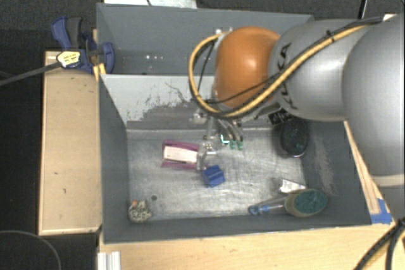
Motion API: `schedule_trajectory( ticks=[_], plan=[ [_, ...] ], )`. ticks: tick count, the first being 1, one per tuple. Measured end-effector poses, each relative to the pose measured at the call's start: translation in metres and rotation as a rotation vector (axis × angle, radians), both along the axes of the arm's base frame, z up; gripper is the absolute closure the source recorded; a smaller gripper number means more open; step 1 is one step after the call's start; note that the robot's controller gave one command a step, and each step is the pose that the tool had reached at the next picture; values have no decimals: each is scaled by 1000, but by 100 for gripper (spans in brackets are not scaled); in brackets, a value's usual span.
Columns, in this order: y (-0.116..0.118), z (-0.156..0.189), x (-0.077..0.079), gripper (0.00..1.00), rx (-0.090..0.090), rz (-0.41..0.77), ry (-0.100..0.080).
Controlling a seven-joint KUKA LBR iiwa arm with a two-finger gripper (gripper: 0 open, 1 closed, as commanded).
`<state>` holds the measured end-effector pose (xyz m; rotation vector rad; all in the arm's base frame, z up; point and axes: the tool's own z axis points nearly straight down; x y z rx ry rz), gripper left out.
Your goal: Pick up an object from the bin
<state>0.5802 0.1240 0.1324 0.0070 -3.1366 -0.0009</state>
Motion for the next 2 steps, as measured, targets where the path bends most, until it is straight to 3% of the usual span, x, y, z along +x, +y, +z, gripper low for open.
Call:
schedule_trajectory(
  ticks=[1, 2],
  plan=[
    [57, -49, -12, 0, 3, 351, -4],
    [55, -47, -10, 100, 2, 342, -7]
  ],
)
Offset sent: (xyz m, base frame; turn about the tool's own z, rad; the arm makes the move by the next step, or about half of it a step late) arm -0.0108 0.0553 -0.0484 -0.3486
